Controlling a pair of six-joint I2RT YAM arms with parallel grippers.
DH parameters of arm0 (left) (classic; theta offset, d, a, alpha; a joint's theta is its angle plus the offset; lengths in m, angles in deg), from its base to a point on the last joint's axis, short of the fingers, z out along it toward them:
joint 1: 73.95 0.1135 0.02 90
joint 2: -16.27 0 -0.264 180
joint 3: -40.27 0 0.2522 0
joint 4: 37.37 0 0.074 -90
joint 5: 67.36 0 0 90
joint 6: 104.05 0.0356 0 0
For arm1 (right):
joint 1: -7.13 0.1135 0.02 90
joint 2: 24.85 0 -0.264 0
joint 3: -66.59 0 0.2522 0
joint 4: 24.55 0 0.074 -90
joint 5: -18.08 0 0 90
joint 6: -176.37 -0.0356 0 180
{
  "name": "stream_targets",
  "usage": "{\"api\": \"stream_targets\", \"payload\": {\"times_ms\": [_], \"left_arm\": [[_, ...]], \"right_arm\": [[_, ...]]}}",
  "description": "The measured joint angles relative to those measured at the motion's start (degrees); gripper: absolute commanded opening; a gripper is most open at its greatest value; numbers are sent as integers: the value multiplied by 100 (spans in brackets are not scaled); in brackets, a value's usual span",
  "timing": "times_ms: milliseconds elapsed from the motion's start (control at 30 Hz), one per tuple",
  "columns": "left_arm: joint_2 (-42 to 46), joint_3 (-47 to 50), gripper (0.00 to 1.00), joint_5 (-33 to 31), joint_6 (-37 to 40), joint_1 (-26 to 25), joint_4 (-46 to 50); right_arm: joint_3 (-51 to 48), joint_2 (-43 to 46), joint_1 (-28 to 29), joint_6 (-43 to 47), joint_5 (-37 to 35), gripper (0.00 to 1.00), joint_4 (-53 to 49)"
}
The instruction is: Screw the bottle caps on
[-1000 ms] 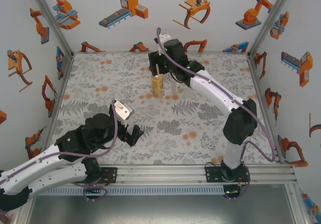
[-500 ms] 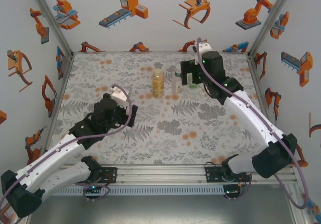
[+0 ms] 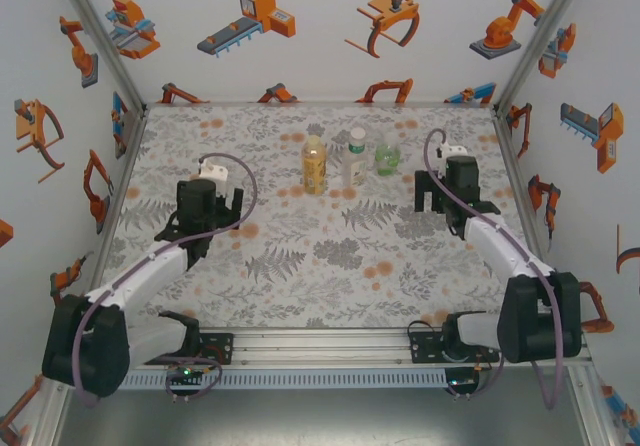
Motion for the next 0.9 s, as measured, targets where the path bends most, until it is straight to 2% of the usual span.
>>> {"api": "stream_targets", "payload": {"times_ms": [167,367,567,667,800,900], "left_arm": [[-802,457,97,170,96,374,-1316],[-1596,623,97,450,254,671,-2483],[-1659,898,97,1158,42,1464,-3497],[-1993,1187,97,1554,-4,1600,-4247],[-2162,1165,97,1880,-70,1659,-4157],[-2170,953,97,1829,-192,1722,-4037]], "right_arm": [[-984,-437,-350,17,136,99,1613],[-1467,-1040,-544,17,389,99,3161],[-1808,-1357,-828,-7,782,99,4395],[-1923,-1427,-861,-13,881,99,4660],[-1932,-1434,-861,-101,848,99,4885],[-1932,-1434,-863,-201,656,99,4962]]}}
